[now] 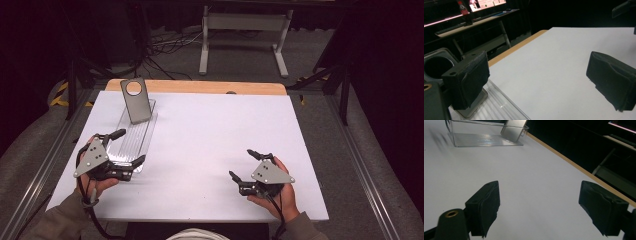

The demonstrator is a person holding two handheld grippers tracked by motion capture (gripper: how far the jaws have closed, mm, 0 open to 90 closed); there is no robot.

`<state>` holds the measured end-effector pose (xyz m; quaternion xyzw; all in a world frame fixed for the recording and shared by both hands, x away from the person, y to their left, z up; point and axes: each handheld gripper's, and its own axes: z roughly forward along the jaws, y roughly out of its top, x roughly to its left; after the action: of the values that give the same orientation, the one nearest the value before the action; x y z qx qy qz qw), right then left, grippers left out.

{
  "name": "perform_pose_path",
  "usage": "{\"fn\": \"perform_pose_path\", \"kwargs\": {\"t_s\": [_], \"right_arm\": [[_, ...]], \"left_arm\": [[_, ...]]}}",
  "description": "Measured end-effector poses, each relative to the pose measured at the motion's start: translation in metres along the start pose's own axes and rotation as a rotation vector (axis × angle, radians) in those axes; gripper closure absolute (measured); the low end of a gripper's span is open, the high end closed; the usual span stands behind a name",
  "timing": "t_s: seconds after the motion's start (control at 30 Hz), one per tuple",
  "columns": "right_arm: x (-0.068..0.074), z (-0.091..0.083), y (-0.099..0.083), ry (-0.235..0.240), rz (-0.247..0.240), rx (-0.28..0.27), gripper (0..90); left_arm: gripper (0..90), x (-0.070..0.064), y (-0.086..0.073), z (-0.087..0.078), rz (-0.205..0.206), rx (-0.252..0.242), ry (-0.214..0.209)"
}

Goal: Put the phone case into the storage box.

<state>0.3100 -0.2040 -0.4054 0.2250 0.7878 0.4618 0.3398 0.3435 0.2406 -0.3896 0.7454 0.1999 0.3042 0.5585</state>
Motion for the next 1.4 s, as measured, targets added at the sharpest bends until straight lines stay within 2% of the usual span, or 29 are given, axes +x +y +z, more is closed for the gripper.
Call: {"fn": "perform_pose_path", "kwargs": {"t_s": [0.37, 0.57, 0.7, 1.0, 1.17, 1.4], "right_arm": [[0.000, -0.001, 0.001, -0.004, 0.002, -0.004, 17.8], [0.001, -0.001, 0.000, -0.004, 0.002, -0.004, 17.8], [0.002, -0.003, -0.001, -0.008, 0.005, 0.001, 17.8], [0.004, -0.004, -0.003, -0.009, 0.007, 0.006, 17.7], [0.004, -0.003, -0.003, -0.007, 0.010, 0.006, 17.0], [0.006, -0.004, -0.004, -0.007, 0.002, 0.009, 16.6]], "left_arm": [[5.3, -0.017, -0.006, 0.007, 0.005, 0.018, -0.020], [5.2, -0.020, -0.008, 0.008, -0.006, 0.022, -0.040], [4.7, -0.024, -0.008, 0.009, 0.001, 0.018, -0.043], [4.3, -0.031, -0.012, 0.013, 0.007, 0.033, -0.063], [4.3, -0.034, -0.017, 0.012, -0.013, 0.042, -0.073], [4.7, -0.040, -0.023, 0.012, -0.011, 0.063, -0.086]]}}
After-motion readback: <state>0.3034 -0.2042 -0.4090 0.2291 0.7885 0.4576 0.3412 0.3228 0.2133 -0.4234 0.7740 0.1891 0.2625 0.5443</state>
